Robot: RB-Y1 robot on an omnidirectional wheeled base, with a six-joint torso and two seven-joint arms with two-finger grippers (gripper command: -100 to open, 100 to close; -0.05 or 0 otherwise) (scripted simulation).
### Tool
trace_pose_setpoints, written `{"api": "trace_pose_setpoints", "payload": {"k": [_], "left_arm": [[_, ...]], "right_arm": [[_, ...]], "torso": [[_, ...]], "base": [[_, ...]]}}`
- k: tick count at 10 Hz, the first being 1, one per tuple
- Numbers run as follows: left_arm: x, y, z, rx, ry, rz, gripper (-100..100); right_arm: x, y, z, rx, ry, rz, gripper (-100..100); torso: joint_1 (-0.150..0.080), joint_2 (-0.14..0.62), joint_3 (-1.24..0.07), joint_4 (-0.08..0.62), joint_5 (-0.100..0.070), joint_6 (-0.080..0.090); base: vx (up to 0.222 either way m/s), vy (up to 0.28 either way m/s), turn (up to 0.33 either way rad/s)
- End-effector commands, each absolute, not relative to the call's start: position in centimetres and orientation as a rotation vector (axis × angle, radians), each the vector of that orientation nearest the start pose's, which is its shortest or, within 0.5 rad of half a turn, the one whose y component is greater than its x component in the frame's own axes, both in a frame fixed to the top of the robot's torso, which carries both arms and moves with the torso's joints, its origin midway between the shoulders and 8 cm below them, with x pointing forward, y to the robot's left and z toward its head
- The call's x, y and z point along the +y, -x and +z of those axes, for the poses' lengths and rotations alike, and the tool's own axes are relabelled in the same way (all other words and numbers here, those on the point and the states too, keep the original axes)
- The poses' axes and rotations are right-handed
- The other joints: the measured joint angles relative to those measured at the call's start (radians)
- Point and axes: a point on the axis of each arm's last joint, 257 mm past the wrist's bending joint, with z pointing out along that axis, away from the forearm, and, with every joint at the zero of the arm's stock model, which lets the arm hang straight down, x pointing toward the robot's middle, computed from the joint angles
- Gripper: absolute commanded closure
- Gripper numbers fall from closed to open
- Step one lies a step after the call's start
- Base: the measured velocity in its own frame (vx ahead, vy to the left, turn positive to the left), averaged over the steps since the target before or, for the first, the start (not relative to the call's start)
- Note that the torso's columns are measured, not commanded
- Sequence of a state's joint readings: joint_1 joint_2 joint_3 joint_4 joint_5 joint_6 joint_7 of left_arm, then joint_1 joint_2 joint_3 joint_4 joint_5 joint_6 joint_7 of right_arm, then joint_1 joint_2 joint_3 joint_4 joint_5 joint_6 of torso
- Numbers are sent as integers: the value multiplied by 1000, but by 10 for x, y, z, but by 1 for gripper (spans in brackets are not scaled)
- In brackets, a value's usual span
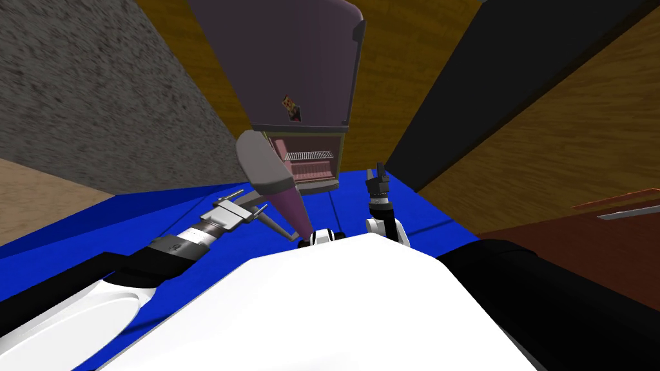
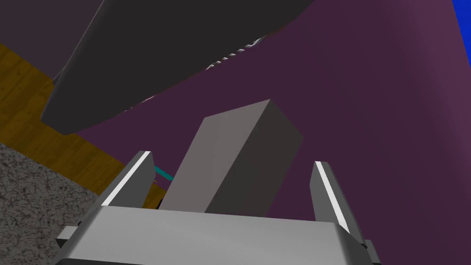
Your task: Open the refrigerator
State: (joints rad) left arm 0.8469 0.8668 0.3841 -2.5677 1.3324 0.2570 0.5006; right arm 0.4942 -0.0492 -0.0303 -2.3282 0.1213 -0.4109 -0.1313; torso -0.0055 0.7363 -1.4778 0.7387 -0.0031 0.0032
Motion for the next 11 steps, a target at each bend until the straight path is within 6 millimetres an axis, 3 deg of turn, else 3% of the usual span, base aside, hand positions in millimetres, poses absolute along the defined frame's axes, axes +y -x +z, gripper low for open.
{"api": "trace_pose_setpoints", "payload": {"k": [1,4,5,6,11], "left_arm": [[276,-333,-56,1181,1907,-1897,-100],[272,-331,-39,1210,1903,-1909,-100],[274,-331,-45,1208,1912,-1900,-100],[274,-331,-43,1208,1911,-1902,0],[274,-331,-44,1208,1911,-1902,0]], "right_arm": [[-272,-351,30,711,-629,1303,0],[-272,-351,30,711,-629,1303,0],[-272,-351,30,711,-629,1303,0],[-272,-351,30,711,-629,1303,0],[-272,-351,30,711,-629,1303,0]], "torso": [[5,0,1,-1,2,-1],[7,3,2,2,2,-3],[6,2,1,1,2,-3],[6,2,2,0,3,-3],[6,2,2,-1,3,-3]], "base": [[28,-32,35],[16,-21,66],[8,-5,11],[0,0,0],[0,0,0]]}}
